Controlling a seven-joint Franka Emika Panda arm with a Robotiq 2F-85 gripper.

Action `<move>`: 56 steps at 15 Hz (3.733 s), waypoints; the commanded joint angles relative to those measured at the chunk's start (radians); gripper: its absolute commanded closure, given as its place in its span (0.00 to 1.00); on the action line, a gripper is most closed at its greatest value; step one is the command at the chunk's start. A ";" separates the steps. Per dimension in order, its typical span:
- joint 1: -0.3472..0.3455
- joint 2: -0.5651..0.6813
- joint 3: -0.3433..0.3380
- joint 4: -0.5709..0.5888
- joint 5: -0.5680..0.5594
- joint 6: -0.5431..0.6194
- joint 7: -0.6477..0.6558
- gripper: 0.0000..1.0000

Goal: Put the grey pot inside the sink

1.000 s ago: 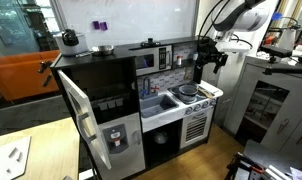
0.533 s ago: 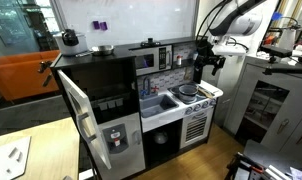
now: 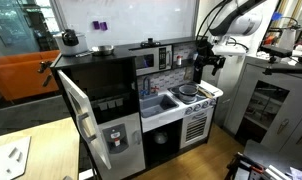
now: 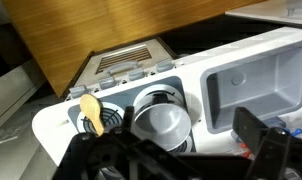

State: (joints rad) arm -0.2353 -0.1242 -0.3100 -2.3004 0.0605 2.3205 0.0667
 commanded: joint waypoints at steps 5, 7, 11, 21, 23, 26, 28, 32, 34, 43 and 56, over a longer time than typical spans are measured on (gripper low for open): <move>-0.021 0.087 0.000 0.083 0.005 0.012 -0.049 0.00; -0.028 0.146 -0.010 0.135 0.026 -0.008 -0.085 0.00; -0.054 0.258 -0.010 0.219 0.082 -0.036 -0.167 0.00; -0.105 0.453 0.030 0.404 0.131 -0.162 -0.256 0.00; -0.116 0.481 0.038 0.432 0.131 -0.185 -0.258 0.00; -0.134 0.514 0.049 0.467 0.136 -0.198 -0.260 0.00; -0.140 0.521 0.053 0.481 0.141 -0.203 -0.246 0.00; -0.130 0.509 0.048 0.457 0.112 -0.171 -0.225 0.00; -0.131 0.509 0.049 0.458 0.112 -0.172 -0.225 0.00; -0.131 0.509 0.049 0.458 0.112 -0.173 -0.225 0.00; -0.142 0.564 0.060 0.457 0.118 -0.121 -0.253 0.00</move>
State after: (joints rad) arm -0.3512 0.4243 -0.2756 -1.8469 0.1764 2.1703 -0.1632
